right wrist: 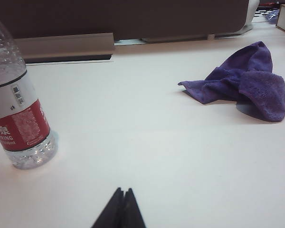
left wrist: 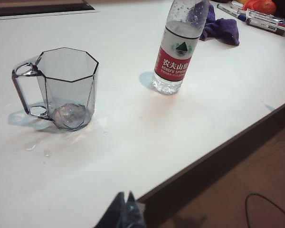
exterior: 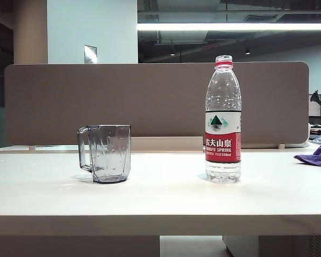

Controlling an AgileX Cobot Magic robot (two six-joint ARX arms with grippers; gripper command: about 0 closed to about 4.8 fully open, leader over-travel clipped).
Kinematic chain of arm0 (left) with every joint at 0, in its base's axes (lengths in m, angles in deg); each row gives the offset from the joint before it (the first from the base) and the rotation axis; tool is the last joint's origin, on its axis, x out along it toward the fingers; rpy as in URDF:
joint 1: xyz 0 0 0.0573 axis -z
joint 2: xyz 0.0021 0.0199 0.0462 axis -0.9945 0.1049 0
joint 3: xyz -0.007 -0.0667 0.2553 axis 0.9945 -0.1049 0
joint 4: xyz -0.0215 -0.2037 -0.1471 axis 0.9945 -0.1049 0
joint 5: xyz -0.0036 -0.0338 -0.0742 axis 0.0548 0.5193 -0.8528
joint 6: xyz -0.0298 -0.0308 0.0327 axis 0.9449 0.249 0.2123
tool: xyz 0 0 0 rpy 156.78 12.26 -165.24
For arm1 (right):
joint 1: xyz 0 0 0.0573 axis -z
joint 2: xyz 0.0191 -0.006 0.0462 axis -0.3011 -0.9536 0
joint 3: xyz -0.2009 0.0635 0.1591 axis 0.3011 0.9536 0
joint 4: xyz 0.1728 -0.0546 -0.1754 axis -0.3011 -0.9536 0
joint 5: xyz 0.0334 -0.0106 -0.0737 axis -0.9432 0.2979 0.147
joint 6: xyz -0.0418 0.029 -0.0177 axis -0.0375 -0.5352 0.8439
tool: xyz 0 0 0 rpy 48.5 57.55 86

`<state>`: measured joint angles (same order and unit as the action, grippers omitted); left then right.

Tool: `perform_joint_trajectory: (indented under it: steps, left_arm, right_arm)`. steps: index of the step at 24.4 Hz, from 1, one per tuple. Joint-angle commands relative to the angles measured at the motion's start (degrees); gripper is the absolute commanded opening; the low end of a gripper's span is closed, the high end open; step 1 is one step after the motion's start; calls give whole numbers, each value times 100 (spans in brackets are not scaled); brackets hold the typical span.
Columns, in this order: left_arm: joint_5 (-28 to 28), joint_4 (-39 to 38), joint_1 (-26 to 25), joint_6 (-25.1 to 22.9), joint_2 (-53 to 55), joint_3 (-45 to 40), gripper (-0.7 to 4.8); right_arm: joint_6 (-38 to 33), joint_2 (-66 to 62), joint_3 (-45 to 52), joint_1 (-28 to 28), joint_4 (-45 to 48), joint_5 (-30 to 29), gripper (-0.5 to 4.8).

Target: Pick up the mineral water bottle on the table and pour a little water into the mug.

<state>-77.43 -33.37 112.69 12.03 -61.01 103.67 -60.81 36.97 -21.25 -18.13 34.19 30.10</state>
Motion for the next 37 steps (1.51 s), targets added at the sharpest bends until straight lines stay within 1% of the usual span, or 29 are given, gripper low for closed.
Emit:
perform_joint_trajectory:
  steps: [1,7,26,28,32,33,36,37]
  left_arm:
    - [-42,59,4,0,-2,37,-3]
    - [-295,70,4,-2,-2,37,-4]
    - [-289,70,4,0,-2,37,-3]
    - [-289,70,4,-2,-2,37,-3]
    - [-284,70,4,0,-2,37,-4]
    - [-278,70,4,0,-7,37,-4]
    - [-280,68,4,-2,-7,37,-3]
    - [-280,68,4,-2,-9,37,-3]
  right_arm:
    - [0,7,44,-4,61,13,-1]
    - [0,7,44,-4,61,13,-1]
    - [-7,7,44,-4,68,2,-1]
    - [-138,7,44,-9,94,-151,-1]
    - [-894,7,22,-11,245,-339,-1]
    - [-1185,7,-39,-11,326,-595,-1]
    - [-1182,7,-348,-11,369,-1128,-2]
    - [-1182,7,-501,-11,369,-1196,-3]
